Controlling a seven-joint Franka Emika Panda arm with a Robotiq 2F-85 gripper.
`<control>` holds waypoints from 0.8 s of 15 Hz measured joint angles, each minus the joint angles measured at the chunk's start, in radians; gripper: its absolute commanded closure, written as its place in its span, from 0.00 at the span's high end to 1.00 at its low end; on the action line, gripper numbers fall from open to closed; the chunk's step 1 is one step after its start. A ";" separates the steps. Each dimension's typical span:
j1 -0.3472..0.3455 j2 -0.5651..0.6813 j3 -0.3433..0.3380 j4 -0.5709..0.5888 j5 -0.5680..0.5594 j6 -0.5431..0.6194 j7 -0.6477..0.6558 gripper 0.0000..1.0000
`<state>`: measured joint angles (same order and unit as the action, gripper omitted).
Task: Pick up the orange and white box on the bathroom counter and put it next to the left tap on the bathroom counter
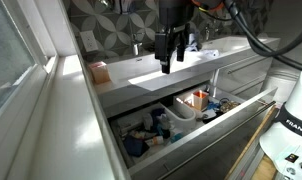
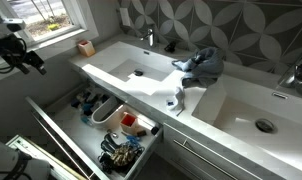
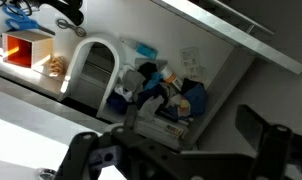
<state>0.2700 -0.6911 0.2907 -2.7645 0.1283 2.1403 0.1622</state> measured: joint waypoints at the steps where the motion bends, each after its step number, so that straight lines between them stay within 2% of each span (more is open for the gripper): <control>1: -0.009 0.008 -0.011 0.014 0.000 0.003 0.004 1.00; 7: -0.073 0.113 -0.097 0.207 0.001 0.010 0.004 1.00; 12: -0.099 0.266 -0.121 0.421 0.001 0.008 0.004 1.00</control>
<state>0.1710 -0.4249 0.1694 -2.3438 0.1293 2.1482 0.1660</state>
